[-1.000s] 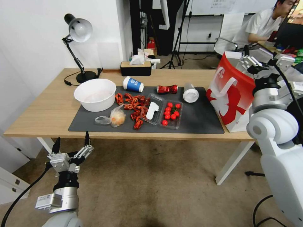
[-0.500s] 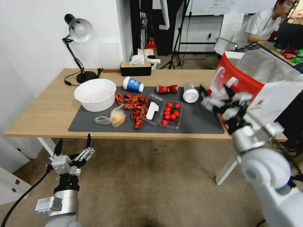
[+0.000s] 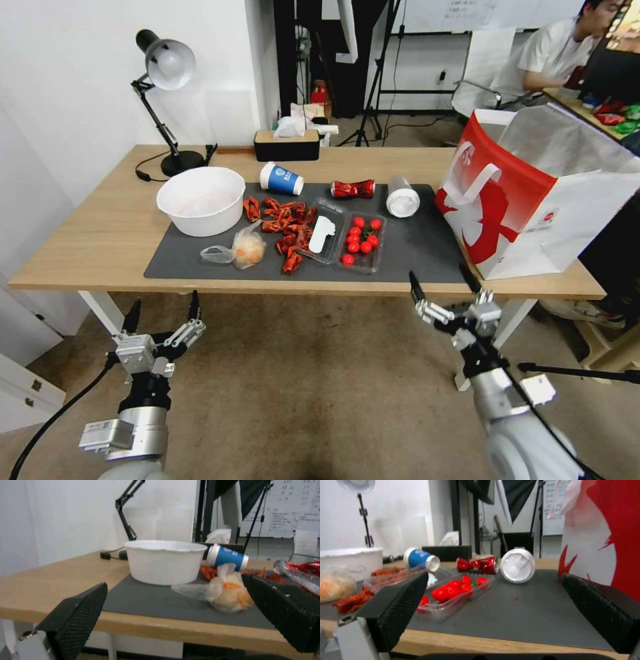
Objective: Pick up the trash from the table and place it into the takeout bag.
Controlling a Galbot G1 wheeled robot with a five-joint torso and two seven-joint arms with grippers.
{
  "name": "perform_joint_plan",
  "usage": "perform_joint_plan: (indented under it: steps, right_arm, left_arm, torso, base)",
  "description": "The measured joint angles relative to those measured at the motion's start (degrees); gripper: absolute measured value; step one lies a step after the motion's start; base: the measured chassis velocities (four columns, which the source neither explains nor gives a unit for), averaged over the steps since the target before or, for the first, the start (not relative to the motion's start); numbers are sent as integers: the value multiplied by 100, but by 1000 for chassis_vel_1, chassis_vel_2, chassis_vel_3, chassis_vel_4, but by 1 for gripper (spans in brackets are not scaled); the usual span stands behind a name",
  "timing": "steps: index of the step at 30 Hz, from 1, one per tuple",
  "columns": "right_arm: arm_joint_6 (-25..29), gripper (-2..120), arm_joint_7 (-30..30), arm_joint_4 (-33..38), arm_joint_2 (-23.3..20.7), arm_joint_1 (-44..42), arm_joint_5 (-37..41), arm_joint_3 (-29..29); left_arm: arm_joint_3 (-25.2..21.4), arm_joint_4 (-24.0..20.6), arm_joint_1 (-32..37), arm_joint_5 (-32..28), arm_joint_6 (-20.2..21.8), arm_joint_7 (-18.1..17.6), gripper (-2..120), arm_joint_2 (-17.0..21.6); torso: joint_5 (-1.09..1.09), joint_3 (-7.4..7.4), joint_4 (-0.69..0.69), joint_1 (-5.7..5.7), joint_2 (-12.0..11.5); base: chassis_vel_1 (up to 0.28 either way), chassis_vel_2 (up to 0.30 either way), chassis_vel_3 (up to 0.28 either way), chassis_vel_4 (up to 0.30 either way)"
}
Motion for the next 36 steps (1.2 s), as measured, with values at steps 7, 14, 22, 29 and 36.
perform_joint_plan:
  steps: [7,14,22,29,36]
  right_arm:
    - [-7,100,52,-129,117,-4,-6,-50]
    - [-147,100,156,-168,155,31,41,-82]
    - [-206,100,174,-214,153,51,52,-84]
    - [-264,100,192,-175,113,44,57,-97]
    - [-331,100,203,-64,69,51,58,-133]
  left_arm:
    - [22,141,-56,-20,0,14,100,16]
    - [27,206,-122,-50,15,18,100,21]
    - [44,266,-143,-51,26,37,100,23]
    - [44,208,-94,-45,52,46,100,32]
    - [59,217,-76,-39,53,51,100,11]
  torso:
    - [2,0,1,1,0]
    - [2,0,0,1,0]
    - [1,0,0,1,0]
    - [2,0,0,1,0]
    - [1,0,-1,1,0]
  base:
    - [0,0,0,0]
    - [0,0,0,0]
    - [0,0,0,0]
    - [0,0,0,0]
    - [0,0,0,0]
